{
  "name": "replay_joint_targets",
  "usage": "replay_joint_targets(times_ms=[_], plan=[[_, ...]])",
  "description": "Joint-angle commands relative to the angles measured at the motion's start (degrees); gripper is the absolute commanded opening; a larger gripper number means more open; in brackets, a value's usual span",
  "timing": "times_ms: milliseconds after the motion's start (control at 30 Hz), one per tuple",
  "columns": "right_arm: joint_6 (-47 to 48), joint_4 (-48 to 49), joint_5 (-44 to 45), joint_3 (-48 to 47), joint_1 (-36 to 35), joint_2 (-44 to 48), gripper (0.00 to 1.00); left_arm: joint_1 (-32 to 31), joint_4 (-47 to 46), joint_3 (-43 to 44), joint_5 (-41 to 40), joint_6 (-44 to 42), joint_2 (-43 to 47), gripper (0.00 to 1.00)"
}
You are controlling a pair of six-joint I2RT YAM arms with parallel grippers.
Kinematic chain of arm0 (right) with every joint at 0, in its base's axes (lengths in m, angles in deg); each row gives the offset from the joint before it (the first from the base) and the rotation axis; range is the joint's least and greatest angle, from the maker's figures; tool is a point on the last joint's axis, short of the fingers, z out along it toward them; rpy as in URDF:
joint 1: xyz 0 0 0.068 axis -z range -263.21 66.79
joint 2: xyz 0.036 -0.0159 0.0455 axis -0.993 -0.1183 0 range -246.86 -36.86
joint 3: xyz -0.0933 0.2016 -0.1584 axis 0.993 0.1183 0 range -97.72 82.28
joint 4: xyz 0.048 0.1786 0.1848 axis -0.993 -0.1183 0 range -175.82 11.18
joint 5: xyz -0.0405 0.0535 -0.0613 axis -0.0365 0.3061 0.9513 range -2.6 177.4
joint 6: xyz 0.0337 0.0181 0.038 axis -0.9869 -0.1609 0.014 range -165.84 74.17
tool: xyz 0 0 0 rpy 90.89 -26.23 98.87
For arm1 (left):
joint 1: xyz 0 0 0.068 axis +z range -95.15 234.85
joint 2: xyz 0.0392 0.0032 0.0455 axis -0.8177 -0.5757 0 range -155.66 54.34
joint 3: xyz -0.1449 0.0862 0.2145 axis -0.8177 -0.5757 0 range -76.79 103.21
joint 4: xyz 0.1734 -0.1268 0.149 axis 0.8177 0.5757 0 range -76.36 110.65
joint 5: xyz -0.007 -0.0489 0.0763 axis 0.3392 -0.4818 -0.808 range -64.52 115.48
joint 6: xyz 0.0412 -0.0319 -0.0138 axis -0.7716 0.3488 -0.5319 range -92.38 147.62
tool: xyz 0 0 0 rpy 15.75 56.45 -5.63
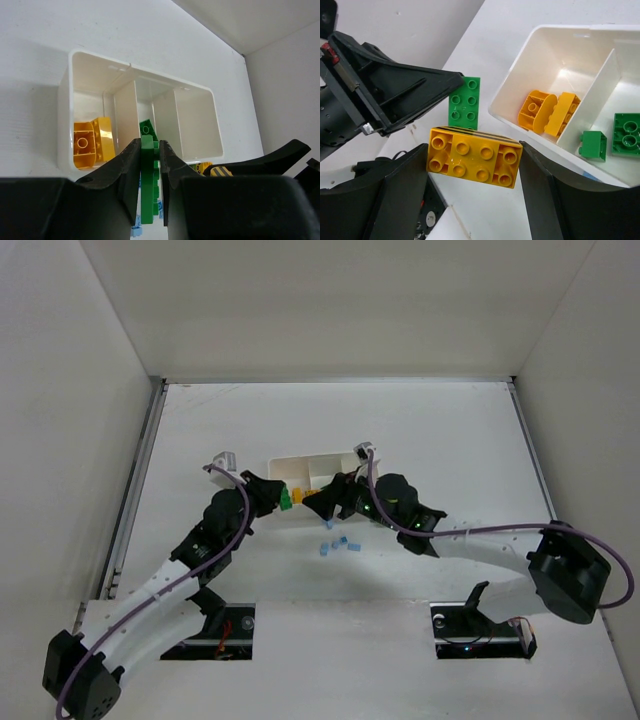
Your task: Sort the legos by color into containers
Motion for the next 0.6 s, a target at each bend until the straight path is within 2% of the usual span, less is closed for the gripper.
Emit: replay_joint_targets(times_ms=[0, 233, 367, 433, 500, 567], plan=[[0.99, 1.71, 1.14, -3.24, 0.65, -2.69, 0.54, 0.98, 0.81, 0.64, -1.1, -1.95, 3.02, 0.1], [2.75, -3.73, 4.65, -14.75, 1.01, -14.47, 0.55, 5.38, 5.65, 4.77, -1.19, -5.99, 8.99, 0.1], [3.28, -7.07, 7.2, -20.64, 1.09, -19.13, 0.6, 6.96, 6.62, 5.13, -1.01, -6.61, 10.4, 0.1], [3.28, -8.13, 8.34, -22.58, 1.53, -20.63, 0.67, 7.14, 6.53, 5.04, -1.01, -6.61, 10.58, 0.1], [3.28, -8.83, 9.05, -23.9, 1.97, -21.6, 0.79, 7.23, 6.18, 4.87, -1.01, -6.61, 10.58, 0.1], [3.28, -9.45, 9.05, -24.78, 2.32, -22.39, 0.85, 7.23, 5.92, 4.87, -0.93, -6.61, 10.32, 0.1]])
